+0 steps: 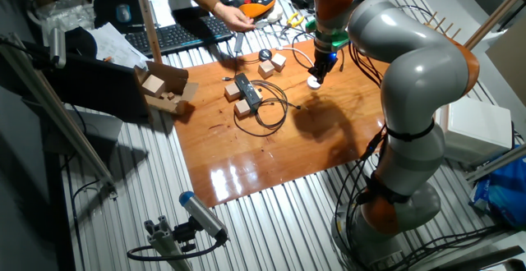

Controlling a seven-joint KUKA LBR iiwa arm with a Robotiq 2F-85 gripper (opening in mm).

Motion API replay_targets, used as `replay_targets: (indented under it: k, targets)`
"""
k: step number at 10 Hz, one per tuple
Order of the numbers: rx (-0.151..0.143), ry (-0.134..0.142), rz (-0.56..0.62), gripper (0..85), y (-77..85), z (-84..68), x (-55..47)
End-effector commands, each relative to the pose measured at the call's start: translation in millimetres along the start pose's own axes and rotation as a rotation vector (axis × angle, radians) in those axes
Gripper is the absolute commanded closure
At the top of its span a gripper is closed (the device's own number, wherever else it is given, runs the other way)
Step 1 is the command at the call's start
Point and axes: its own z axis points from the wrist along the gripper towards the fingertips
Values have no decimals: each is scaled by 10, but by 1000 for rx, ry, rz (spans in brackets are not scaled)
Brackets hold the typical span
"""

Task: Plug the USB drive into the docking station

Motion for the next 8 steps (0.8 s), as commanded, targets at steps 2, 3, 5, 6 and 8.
replay_targets:
  k: [2,3,5,6,8]
  targets:
    - [0,0,0,850,0,1,0]
    - [0,0,-3,850,0,1,0]
    - [0,0,-11,850,0,1,0]
    - [0,0,-11,850,0,1,0]
    - [0,0,-9,850,0,1,0]
